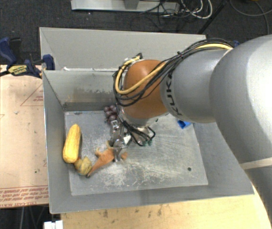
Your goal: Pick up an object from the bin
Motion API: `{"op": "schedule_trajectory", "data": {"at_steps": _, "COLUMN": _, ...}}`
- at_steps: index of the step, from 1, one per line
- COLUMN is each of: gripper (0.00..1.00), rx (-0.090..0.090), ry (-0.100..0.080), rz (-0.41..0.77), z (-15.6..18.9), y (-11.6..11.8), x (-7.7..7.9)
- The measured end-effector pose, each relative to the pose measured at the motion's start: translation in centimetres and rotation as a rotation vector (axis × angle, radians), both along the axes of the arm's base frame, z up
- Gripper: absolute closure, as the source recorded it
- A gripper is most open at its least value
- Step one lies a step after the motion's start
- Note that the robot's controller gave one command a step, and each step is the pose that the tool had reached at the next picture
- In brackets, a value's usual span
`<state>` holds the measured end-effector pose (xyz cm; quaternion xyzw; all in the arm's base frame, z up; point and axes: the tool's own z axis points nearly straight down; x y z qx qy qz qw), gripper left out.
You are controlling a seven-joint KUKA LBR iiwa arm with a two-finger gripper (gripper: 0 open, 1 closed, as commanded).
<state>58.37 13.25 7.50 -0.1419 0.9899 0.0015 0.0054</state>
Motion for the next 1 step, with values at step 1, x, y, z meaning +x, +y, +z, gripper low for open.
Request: {"op": "schedule_trajectory", "data": {"at_steps": 1, "gripper": 1.0, "rx": -0.003, "ry": 0.0, "rz": 0.057, "z": 18.06, "y": -1.41, "x": -0.76}}
